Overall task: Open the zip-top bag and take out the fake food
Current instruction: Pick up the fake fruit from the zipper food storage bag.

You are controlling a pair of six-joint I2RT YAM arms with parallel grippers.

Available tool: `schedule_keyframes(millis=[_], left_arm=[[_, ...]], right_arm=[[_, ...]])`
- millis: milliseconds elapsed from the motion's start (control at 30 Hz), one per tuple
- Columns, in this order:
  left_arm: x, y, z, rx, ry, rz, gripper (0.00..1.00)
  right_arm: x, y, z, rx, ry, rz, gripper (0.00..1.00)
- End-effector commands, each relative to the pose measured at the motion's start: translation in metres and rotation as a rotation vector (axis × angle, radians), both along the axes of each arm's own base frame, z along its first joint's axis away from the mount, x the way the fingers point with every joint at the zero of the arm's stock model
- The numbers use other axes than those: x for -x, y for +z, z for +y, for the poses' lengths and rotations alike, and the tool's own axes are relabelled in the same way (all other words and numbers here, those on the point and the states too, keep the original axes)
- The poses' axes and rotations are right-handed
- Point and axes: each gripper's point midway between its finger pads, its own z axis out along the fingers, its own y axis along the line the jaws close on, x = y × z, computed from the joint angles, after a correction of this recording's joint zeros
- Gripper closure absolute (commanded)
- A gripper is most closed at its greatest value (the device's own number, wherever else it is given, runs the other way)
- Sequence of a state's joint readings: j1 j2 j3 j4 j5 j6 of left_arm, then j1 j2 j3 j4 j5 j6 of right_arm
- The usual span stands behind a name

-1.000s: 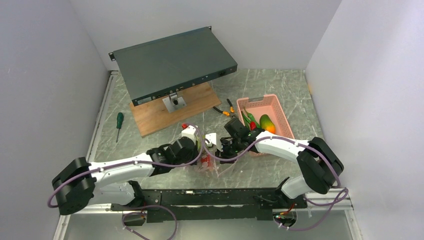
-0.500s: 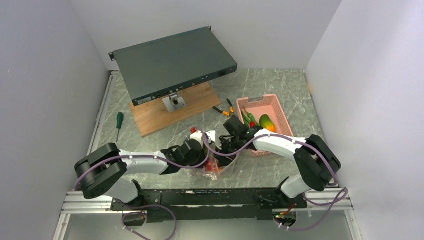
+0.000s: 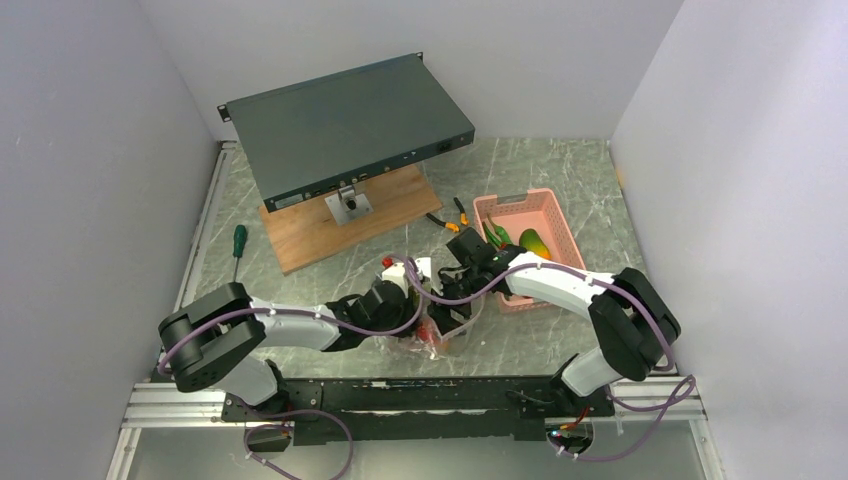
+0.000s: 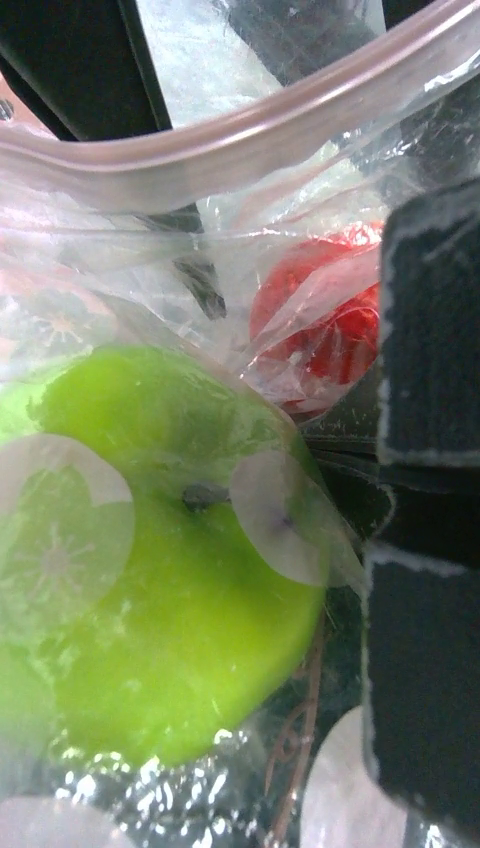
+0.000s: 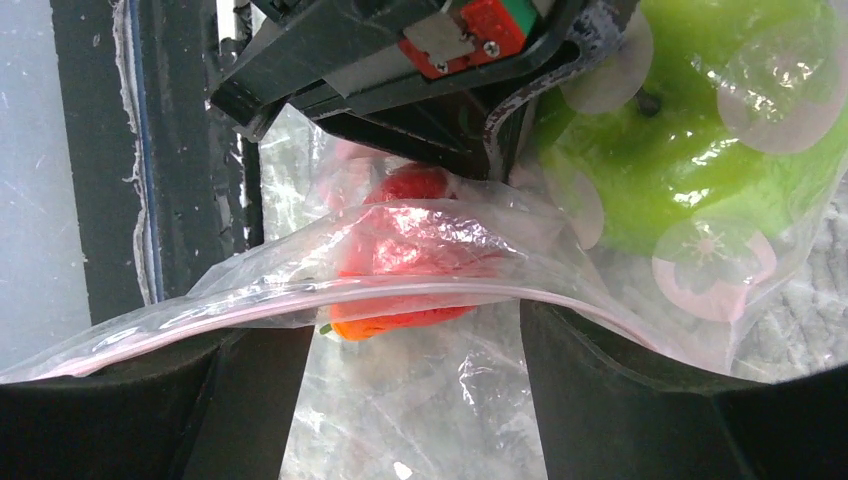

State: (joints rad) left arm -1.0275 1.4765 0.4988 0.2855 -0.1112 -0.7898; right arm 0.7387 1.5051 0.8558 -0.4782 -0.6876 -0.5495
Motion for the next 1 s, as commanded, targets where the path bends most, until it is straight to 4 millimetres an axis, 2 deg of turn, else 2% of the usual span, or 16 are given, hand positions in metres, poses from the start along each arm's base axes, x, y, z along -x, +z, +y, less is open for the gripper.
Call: schedule_keyframes(millis=[0, 200, 233, 267, 333, 433, 767, 833, 933, 967], left_arm=[[0.004, -0.003, -0.003, 0.024, 0.013, 0.027, 1.0], [0.006, 0.003, -0.012, 0.077, -0.005, 0.033, 1.0], [0.008, 0.002, -0.013, 0.081, -0.008, 0.039, 1.0], [0.009, 0.001, -0.014, 0.085, -0.012, 0.043, 1.0], [0.009, 0.0, -0.015, 0.09, -0.018, 0.047, 1.0], [0.011, -0.001, -0.014, 0.094, -0.014, 0.05, 1.0], [0.011, 0.005, 0.018, 0.076, 0.052, 0.003, 1.0], [0.011, 0.006, 0.023, 0.071, 0.06, -0.004, 1.0], [0.013, 0.004, 0.034, 0.056, 0.076, -0.007, 1.0], [0.015, 0.003, 0.038, 0.053, 0.081, -0.008, 1.0]], right_arm=[[0.001, 0.021, 0.013, -0.074, 0.029, 0.004, 0.24], [-0.014, -0.006, 0.01, 0.036, -0.028, -0.053, 0.23], [-0.014, -0.009, 0.009, 0.048, -0.025, -0.061, 0.07], [-0.013, -0.012, 0.01, 0.059, -0.017, -0.074, 0.01], [-0.011, -0.022, 0.009, 0.101, -0.002, -0.102, 0.01], [-0.013, -0.031, 0.007, 0.15, 0.008, -0.127, 0.05], [-0.003, -0.042, -0.003, 0.186, 0.119, -0.166, 0.57], [0.0, -0.038, -0.002, 0.176, 0.139, -0.164, 0.72], [-0.001, -0.024, -0.002, 0.132, 0.148, -0.182, 0.84], [-0.002, -0.017, -0.002, 0.103, 0.149, -0.181, 0.85]])
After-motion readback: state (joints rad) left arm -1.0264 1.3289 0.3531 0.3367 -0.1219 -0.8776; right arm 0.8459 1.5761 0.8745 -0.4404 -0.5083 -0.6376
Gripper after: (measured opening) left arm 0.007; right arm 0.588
